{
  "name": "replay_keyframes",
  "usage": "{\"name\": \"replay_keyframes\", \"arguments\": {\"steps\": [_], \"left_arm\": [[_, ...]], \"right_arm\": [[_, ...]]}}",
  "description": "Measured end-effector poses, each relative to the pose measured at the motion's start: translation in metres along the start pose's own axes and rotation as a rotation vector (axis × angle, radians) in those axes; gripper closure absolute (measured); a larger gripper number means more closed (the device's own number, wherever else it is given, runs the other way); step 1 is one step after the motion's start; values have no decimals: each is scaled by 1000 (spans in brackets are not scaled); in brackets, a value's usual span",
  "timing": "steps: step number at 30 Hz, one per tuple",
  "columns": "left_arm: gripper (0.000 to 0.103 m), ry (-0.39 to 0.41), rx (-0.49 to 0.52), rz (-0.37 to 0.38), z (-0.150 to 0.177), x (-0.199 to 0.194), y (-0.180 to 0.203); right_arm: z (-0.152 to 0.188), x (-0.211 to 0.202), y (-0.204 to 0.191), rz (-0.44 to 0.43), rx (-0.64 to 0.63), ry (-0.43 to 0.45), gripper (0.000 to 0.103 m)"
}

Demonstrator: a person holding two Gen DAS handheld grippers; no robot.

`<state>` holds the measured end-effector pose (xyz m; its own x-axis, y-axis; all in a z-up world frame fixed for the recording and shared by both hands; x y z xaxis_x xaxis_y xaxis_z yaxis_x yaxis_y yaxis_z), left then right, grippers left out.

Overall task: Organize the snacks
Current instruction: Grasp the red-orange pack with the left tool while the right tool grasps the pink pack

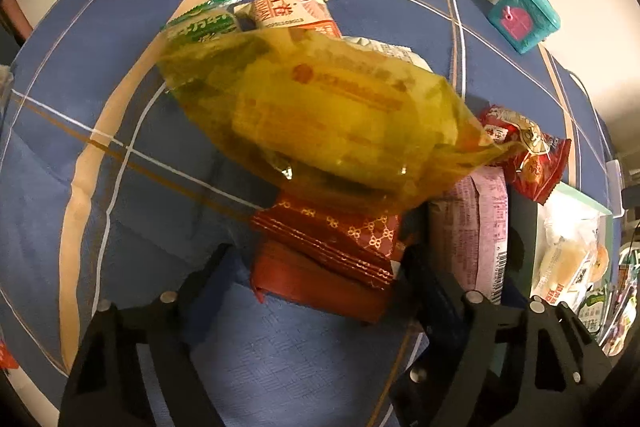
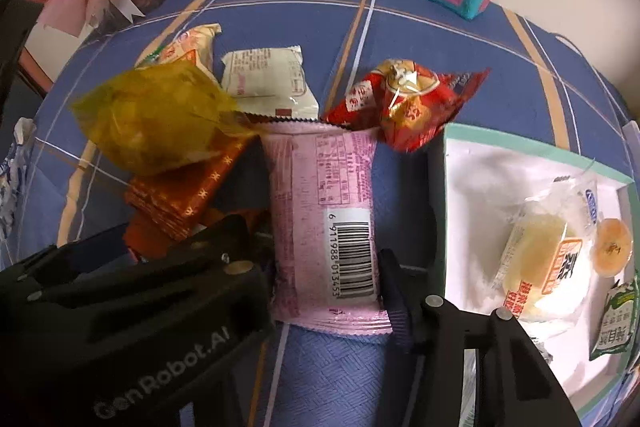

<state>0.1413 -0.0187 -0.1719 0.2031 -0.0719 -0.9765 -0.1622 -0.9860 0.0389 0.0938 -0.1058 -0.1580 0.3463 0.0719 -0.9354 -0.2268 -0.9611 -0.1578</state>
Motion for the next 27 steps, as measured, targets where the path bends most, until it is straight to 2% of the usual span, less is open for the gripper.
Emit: {"name": "replay_keyframes", "arguments": {"steps": [1, 3, 12, 22, 27], "left_arm": [[30, 4, 0, 8, 0, -1, 1], [33, 7, 0, 8, 0, -3, 3], [41, -4, -12, 28, 10, -14, 3], [42, -11, -50, 62, 39, -33, -5], [43, 33, -54, 60, 45, -53, -9]], "right_arm": [[0, -1, 1, -1, 3, 1, 52], [0, -2, 2, -7, 12, 2, 53], [7, -16, 8, -26, 43, 3, 59], [31, -49, 16, -34, 52, 7, 60], [36, -69, 17, -52, 50, 40, 60]]}}
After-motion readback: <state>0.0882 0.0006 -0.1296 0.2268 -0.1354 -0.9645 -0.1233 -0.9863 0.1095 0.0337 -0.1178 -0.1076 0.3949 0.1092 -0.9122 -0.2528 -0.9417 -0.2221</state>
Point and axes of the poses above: each gripper's, at about its wrist camera, not at the fingertips, and x roughly the way its jaws point, y to its right, z to its underside, the point moved 8 cm from there along x, roughly the way its jaws point, and after that the axes turned 6 degrees about -z, right-handed, at the moved point
